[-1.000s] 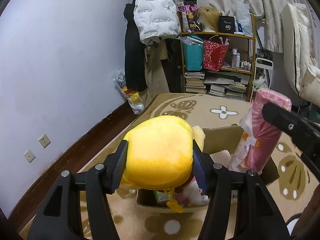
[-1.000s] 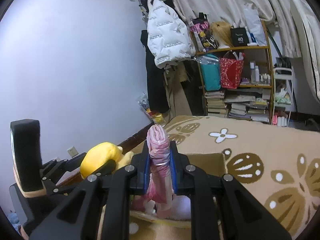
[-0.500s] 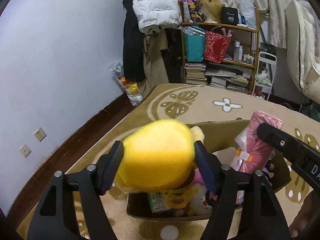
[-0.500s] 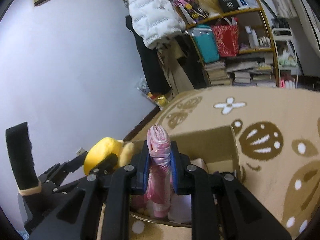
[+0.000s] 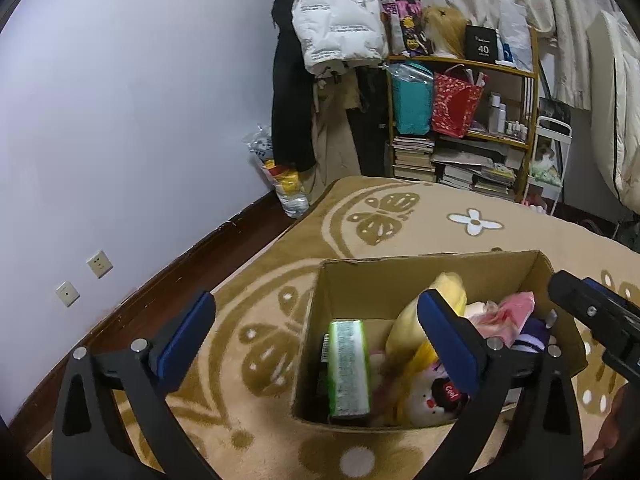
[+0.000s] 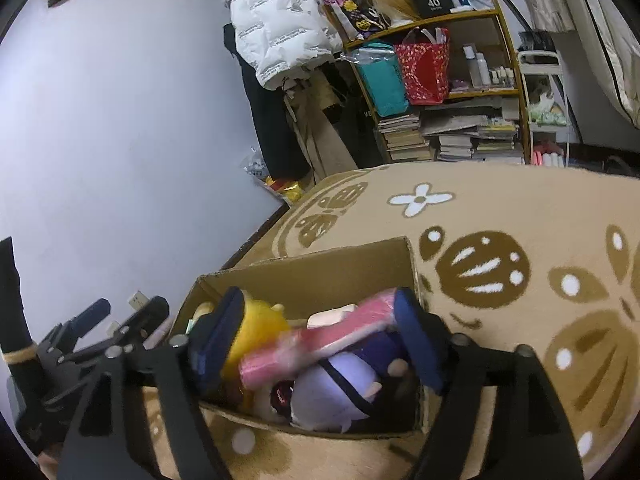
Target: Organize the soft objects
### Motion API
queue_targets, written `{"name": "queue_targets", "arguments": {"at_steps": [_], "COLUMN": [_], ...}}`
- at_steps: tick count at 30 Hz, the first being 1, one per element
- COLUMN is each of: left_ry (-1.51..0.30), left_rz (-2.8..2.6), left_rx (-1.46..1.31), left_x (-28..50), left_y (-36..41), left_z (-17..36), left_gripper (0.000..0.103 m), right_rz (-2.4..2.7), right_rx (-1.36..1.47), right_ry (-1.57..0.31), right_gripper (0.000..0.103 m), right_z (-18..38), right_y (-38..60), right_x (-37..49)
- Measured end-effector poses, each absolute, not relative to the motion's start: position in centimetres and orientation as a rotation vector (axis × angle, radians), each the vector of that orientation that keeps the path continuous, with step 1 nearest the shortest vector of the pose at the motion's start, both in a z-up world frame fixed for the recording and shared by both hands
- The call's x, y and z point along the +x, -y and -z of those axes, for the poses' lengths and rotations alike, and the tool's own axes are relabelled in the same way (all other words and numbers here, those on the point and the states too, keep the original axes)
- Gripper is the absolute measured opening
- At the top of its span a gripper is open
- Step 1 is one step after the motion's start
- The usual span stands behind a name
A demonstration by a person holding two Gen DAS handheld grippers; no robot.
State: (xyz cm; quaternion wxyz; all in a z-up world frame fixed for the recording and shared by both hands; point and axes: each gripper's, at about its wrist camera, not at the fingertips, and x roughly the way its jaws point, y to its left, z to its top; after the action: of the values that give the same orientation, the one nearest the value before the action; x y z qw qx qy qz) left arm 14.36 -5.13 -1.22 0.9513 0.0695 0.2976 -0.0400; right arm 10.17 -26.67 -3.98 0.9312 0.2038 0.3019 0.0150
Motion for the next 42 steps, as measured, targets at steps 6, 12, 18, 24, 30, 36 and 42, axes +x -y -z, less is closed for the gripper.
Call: {"name": "queue_targets", "arguments": {"at_steps": [6, 12, 18, 24, 30, 36, 42], "left_ry": [-0.611, -0.583, -0.562, -0.553, -0.556, -0.553, -0.553], "left_rz": [0.069, 0.047, 0.088, 0.091, 0.099, 0.113, 0.129], "left_rx": [0.127, 0.128, 0.138, 0.152, 0.147, 0.149, 0.172], "left_x": [13.6, 12.2, 10.6, 9.1, 7.7, 5.8, 4.1], "left_y": [3.8, 2.8, 2.2, 2.0, 1.3, 0.7, 0.3], "left_z": [0.5, -0.5, -1.2, -1.7, -2.4, -2.9, -2.7], "left_gripper": [0.101, 0.103, 0.103, 0.103, 0.103, 0.103, 0.103], "right_rz": [-0.009, -0.008, 0.001, 0.011, 0.026, 0.035, 0.027], "right_rx": [0.342, 0.318, 0.281, 0.250, 0.243, 0.262, 0.279], "right_ry": [-0.621, -0.621, -0.624, -0.624, -0.608, -0.584, -0.568], "right_gripper": [0.096, 0.103, 0.103, 0.103, 0.103, 0.103, 0.103], "right_z": [3.2, 2.5, 2.1, 1.4, 0.6, 0.0, -0.2], "right_y": [25.5, 24.2, 23.2, 22.5, 22.2, 22.3, 22.7], "right_x": [9.4, 8.2, 7.0, 5.7, 4.1, 2.2, 0.6]}}
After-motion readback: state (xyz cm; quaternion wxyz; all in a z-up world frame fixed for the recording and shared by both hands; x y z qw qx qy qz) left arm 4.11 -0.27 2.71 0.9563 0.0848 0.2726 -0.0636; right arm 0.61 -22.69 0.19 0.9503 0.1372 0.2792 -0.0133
